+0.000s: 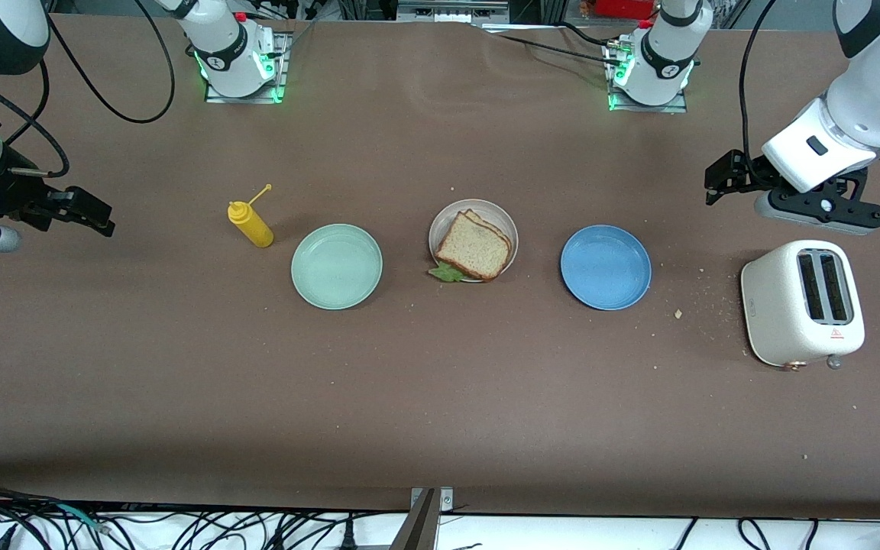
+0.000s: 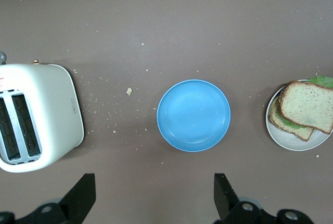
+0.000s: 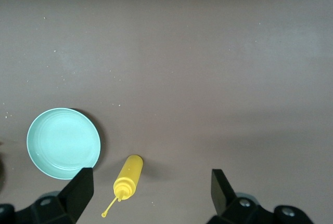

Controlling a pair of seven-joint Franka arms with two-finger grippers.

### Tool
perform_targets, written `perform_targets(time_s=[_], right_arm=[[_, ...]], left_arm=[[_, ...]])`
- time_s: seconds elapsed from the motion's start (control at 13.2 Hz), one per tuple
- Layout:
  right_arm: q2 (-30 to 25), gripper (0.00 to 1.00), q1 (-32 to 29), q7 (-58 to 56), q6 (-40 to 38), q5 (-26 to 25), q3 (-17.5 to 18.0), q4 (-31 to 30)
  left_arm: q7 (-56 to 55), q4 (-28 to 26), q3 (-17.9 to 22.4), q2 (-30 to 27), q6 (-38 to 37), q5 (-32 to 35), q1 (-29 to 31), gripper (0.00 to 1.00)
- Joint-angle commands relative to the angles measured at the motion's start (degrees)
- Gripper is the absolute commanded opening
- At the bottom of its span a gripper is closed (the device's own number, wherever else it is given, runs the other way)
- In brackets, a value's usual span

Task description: Make sandwich in beige plate with both arms

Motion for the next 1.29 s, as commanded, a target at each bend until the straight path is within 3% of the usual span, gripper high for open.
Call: perform_targets(time_s=[0.0,1.21], right_arm=[[0.28,1.0,0.05,0.78,-1.18,1.04,-0.14,1.02],[0.28,1.0,0.32,1.05,-1.27,1.04,-0.05,1.11]], left_arm=[[0.1,1.16,0.24,-0.52,-1.07,-0.8,0.61,1.0],[-0.34,1.87,0.15,0.19,-1.07,-0.63,1.66,1.0]])
